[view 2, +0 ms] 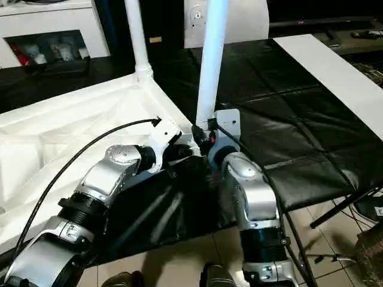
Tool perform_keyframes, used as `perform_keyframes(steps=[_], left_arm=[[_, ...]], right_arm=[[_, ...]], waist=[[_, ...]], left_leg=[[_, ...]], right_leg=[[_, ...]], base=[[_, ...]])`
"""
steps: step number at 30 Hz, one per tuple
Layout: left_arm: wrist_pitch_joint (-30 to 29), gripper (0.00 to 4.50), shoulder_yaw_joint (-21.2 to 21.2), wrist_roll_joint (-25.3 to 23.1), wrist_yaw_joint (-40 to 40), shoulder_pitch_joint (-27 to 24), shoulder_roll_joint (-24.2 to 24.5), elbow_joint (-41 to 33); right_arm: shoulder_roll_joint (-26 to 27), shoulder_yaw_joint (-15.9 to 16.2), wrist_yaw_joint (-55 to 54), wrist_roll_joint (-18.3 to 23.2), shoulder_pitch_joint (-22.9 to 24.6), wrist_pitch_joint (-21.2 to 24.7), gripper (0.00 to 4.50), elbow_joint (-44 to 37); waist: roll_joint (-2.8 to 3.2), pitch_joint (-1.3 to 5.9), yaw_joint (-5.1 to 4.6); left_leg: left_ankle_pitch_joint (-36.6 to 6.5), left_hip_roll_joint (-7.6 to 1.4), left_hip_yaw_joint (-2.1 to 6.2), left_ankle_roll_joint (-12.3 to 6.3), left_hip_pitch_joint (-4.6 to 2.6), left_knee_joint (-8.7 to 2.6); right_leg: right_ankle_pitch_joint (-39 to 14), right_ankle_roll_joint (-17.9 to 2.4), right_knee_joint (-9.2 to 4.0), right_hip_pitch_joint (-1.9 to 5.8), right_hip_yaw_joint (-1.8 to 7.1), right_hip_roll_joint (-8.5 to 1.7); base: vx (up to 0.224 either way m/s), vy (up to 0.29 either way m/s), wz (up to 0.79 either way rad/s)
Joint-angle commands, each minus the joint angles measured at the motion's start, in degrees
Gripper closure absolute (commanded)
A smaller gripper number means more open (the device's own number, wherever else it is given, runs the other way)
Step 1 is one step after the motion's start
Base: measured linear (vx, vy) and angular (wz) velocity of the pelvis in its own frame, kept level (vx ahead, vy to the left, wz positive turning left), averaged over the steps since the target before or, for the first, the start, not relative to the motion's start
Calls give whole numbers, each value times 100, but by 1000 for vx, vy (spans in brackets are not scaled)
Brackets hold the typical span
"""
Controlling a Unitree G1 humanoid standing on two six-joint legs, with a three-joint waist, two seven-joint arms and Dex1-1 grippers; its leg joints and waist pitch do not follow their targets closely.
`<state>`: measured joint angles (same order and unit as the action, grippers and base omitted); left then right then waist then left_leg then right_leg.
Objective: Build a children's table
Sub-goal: Rotate leg to tighten
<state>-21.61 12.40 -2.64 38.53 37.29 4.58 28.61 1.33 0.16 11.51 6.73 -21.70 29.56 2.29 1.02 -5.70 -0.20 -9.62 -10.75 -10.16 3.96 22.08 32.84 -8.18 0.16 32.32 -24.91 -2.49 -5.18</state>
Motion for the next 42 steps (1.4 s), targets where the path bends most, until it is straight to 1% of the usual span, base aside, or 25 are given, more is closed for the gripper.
perform_keyframes(steps=[1,4,5,6,8,10,11,12,14,15,16,17,18,19,20,21,22,24,25,28,29,32,36,38,42], left_arm=[[82,450,18,-23,-77,98,27,-233],[134,450,84,-36,63,50,108,-255],[226,450,148,-56,192,11,207,-250],[243,450,159,-59,219,3,227,-249],[532,450,315,-86,635,-64,477,-245],[657,450,384,-84,828,-94,580,-258],[791,450,449,-119,956,-121,705,-270],[914,450,485,-129,1090,-147,828,-279],[1003,450,507,-153,1257,-203,1053,-330],[1022,450,502,-152,1294,-220,1101,-349],[805,450,388,-42,1298,-260,1126,-450],[645,450,306,45,1292,-283,1129,-518],[340,450,186,189,1274,-340,1136,-704],[144,450,111,283,1265,-379,1144,-831],[-64,407,47,301,1145,-440,1154,-989],[-64,396,47,301,1145,-440,1154,-989],[-299,389,11,319,1064,-532,1178,-1199],[-577,377,-11,408,1027,-690,1200,-1503],[-631,358,19,380,1001,-774,1224,-1635],[-694,344,63,292,941,-929,1273,-1819],[-702,344,60,284,946,-948,1286,-1832],[-736,344,76,245,965,-956,1371,-1823],[-833,344,93,347,993,-925,1392,-1835],[-832,373,122,364,1004,-879,1388,-1769],[-651,405,219,289,1056,-804,1400,-1583]], right_arm=[[239,411,267,273,256,188,151,47],[121,401,326,191,300,32,129,-58],[-72,462,398,56,361,-159,118,-156],[-108,470,410,33,374,-195,118,-175],[-392,345,778,250,539,-119,94,-485],[-492,284,884,298,604,-100,86,-598],[-610,225,1044,390,701,-103,76,-737],[-734,152,1174,458,807,-123,59,-878],[-1040,111,1499,534,1046,-175,54,-1152],[-1121,117,1563,529,1106,-195,45,-1209],[-1258,122,1671,583,1230,-155,24,-1333],[-1331,122,1721,625,1300,-118,24,-1404],[-1480,145,1814,657,1428,23,16,-1539],[-1584,162,1878,674,1515,123,9,-1632],[-1714,217,2007,661,1633,80,2,-1725],[-1714,217,2007,661,1633,80,1,-1725],[-1829,271,2087,606,1755,6,0,-1798],[-1966,330,2233,648,1916,-30,0,-1904],[-2007,350,2239,647,1969,1,0,-1941],[-2073,413,2331,671,2041,-24,0,-2026],[-2072,417,2332,680,2043,-25,0,-2044],[-2076,439,2329,703,2004,-28,0,-2058],[-2092,470,2340,703,1961,-51,0,-2046],[-2105,490,2359,704,1952,-67,0,-2051],[-2125,514,2372,701,1970,-66,0,-2082]], waist=[[-43,359,43],[-44,387,41],[-14,394,48],[-13,407,57],[-20,424,67],[-16,443,94],[-9,443,100],[-11,440,116],[-4,428,144],[4,409,160],[16,395,177],[11,385,185],[26,378,202],[13,367,203],[6,366,209],[7,363,204],[0,365,202],[-6,357,206],[-3,370,210],[-8,372,203],[-51,355,195],[-14,360,205],[-23,369,205],[-20,373,205],[-18,376,209]], left_leg=[[-1602,-113,33,-286,-44,-438],[-1381,-109,24,-331,-24,-418],[-1284,-116,20,-348,-39,-415],[-1189,-113,5,-372,-56,-393],[-954,-104,-1,-468,-28,-375],[-764,-121,-5,-593,-42,-357],[-679,-128,-13,-630,-49,-350],[-676,-132,-14,-660,-51,-347],[-767,-153,-15,-655,-69,-360],[-939,-162,-18,-597,-83,-375],[-1118,-170,-22,-497,-98,-388],[-1193,-168,-19,-456,-96,-396],[-1356,-168,-22,-349,-109,-408],[-1437,-173,-16,-320,-107,-418],[-1525,-165,-13,-278,-114,-420],[-1571,-168,2,-242,-85,-433],[-1595,-162,2,-213,-84,-427],[-1576,-170,4,-245,-85,-428],[-1542,-176,6,-259,-84,-422],[-1473,-153,3,-311,-64,-413],[-1473,-150,-2,-326,-54,-416],[-1472,-155,9,-320,-71,-419],[-1416,-148,6,-311,-67,-409],[-1388,-148,5,-321,-64,-405],[-1366,-139,5,-339,-67,-400]], right_leg=[[-1899,-911,-395,304,143,-180],[-1548,-1005,-360,334,145,-182],[-1370,-1076,-348,335,140,-175],[-1219,-1134,-339,341,143,-177],[-837,-1242,-287,381,147,-169],[-507,-1337,-250,392,152,-171],[-345,-1435,-227,391,152,-168],[-311,-1470,-220,402,153,-169],[-443,-1465,-232,402,155,-177],[-701,-1435,-263,387,155,-173],[-968,-1387,-282,381,160,-173],[-1116,-1354,-296,374,160,-174],[-1393,-1311,-309,369,164,-182],[-1535,-1267,-332,365,161,-179],[-1739,-1188,-352,353,161,-175],[-1854,-1114,-357,359,160,-180],[-1920,-1055,-360,343,159,-180],[-1866,-1056,-376,329,165,-174],[-1806,-1059,-361,340,167,-176],[-1786,-1025,-368,333,158,-160],[-1816,-999,-380,325,158,-155],[-1879,-957,-374,312,159,-158],[-1703,-1000,-354,320,161,-157],[-1655,-1018,-350,326,162,-158],[-1645,-1013,-354,327,158,-156]], base=[[0,0,0],[0,0,0],[0,0,0],[0,0,0],[0,0,0],[0,0,0],[0,0,0],[0,0,0],[0,0,0],[0,0,0],[0,0,0],[0,0,0],[0,0,0],[0,0,0],[0,0,0],[0,0,0],[0,0,0],[0,0,0],[0,0,0],[0,0,0],[0,0,0],[0,0,0],[0,0,0],[0,0,0],[0,0,0]])
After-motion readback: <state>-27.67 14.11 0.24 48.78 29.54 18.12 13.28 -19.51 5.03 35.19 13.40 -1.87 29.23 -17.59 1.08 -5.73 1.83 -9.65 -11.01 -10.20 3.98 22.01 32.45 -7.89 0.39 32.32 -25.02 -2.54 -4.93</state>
